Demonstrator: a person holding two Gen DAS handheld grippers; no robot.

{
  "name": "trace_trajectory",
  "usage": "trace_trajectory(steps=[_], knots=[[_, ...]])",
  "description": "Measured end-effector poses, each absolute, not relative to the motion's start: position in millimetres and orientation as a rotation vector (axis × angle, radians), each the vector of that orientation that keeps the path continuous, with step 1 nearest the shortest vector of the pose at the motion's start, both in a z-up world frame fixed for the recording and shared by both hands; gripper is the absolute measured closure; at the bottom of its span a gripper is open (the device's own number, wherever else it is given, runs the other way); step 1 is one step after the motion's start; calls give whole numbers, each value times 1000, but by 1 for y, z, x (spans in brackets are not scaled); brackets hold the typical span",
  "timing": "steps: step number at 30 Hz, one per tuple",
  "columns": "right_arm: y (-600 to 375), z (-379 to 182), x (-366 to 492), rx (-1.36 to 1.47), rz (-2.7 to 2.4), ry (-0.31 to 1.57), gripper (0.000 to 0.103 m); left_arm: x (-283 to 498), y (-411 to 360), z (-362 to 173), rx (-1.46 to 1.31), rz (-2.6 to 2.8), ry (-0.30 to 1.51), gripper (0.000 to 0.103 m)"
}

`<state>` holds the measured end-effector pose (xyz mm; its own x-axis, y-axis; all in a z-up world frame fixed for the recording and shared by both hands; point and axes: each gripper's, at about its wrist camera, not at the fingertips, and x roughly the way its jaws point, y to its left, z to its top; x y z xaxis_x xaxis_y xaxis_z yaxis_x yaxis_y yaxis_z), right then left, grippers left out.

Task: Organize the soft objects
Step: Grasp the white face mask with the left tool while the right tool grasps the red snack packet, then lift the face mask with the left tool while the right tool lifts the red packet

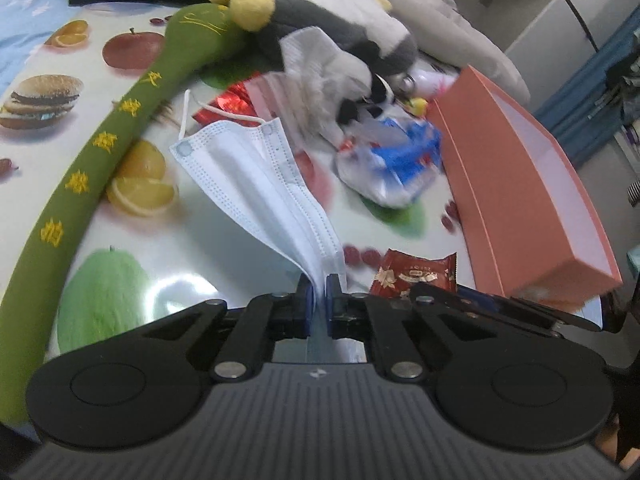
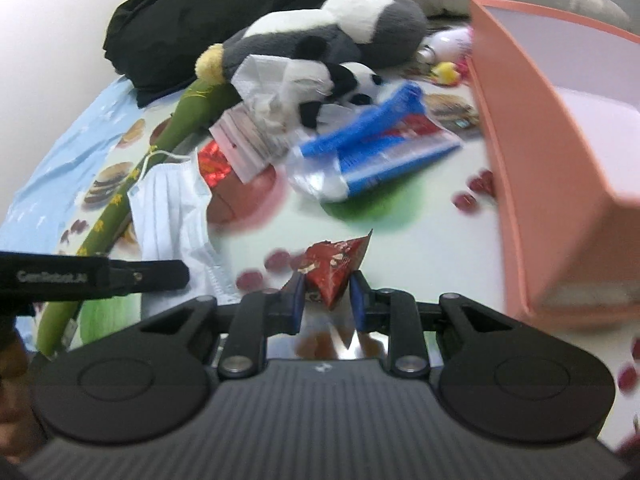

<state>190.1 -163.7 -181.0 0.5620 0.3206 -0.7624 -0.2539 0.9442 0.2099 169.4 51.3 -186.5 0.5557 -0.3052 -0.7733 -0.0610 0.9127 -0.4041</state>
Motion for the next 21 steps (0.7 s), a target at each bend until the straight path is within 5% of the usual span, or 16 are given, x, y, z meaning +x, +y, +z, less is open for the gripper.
trace_trajectory(steps=[7, 8, 9, 11, 21], knots=[[-175, -182, 161, 87, 363, 950, 73, 144, 56, -180, -398, -76, 983, 90], [-175, -181, 159, 82, 380, 953, 71, 141, 57, -178, -396, -48, 981, 74], [-175, -181, 157, 76, 391, 953, 69, 138, 59, -177, -397, -19, 982, 48], [-177, -178, 152, 57, 398, 943, 50, 131, 63, -173, -403, 23, 955, 27], [-168, -162, 143, -183, 482, 826, 44, 128, 60, -166, -368, 99, 927, 16]])
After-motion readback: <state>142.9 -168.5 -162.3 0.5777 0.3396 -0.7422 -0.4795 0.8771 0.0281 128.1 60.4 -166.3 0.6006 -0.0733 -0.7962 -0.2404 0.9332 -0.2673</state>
